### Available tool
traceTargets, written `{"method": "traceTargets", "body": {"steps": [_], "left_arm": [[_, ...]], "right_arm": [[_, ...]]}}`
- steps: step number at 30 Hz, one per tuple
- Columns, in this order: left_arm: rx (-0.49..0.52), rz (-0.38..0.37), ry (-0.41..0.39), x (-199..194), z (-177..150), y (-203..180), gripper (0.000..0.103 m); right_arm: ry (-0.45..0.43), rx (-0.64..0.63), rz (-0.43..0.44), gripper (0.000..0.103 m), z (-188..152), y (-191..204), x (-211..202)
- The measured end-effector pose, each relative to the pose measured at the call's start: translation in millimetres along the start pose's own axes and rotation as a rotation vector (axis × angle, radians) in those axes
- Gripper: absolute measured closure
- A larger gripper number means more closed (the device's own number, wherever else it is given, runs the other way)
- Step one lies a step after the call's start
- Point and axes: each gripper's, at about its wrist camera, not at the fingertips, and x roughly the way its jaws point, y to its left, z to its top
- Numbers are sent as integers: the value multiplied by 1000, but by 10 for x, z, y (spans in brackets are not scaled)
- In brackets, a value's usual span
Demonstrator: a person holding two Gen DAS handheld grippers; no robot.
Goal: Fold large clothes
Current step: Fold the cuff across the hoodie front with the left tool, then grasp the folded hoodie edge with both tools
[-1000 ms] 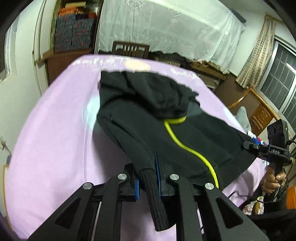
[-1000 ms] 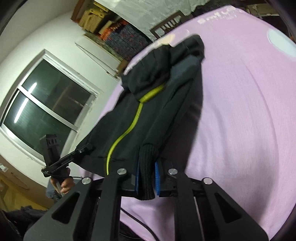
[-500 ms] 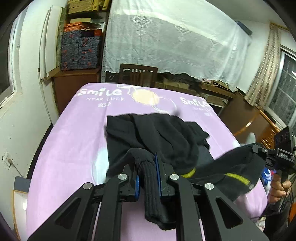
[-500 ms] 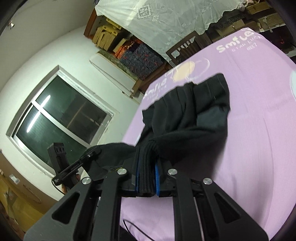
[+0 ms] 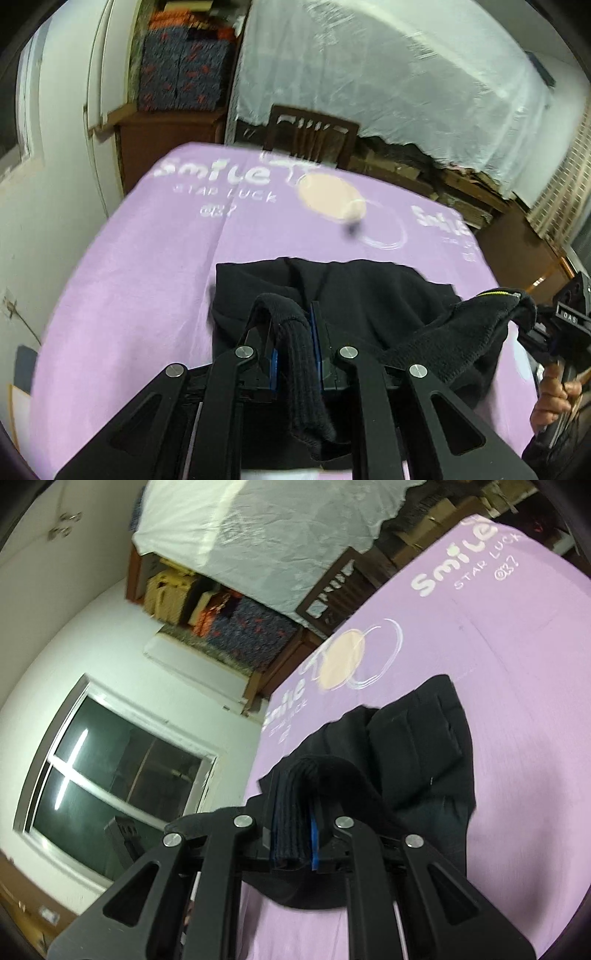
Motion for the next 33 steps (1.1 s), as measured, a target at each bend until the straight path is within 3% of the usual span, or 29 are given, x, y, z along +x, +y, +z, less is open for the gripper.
{"method": "traceTargets", "body": {"steps": [8,12,15,16,17,18,19,20,21,22,23,27,33], "left_arm": [[-24,56,90,862,-97,197,87],[2,71,76,870,-140,204,86],[-21,29,76,794,-145,254,84],[-28,8,75,741,-128,265,74],[-40,-17,61,629,-107,285,54],[-47,-27,31,506,-88,300,43],[-52,-17,-2,409,-65,299,25],[-53,-4,-57,251,-48,320,17],[-57,-9,-103,105,-32,345,16],[-61,-20,-124,24,-25,364,16],[-70,-33,-144,-56,-18,391,16],[-53,-2,-123,63,-67,394,17],[-16,28,-67,423,-25,304,19]], "right_arm": [[41,113,-78,92,267,-652,803],[73,145,-106,93,217,-959,1031],[79,124,-96,93,206,-992,1044],[78,120,-93,91,204,-980,1036],[78,111,-88,89,202,-963,1025],[75,95,-78,88,201,-917,988],[73,86,-70,83,204,-884,959],[69,73,-50,72,220,-821,900],[62,62,-29,63,240,-760,860],[42,38,-2,48,262,-678,765],[22,18,9,43,280,-619,692],[-58,-57,20,41,332,-445,433],[-78,-113,-133,41,304,-545,441]]}}
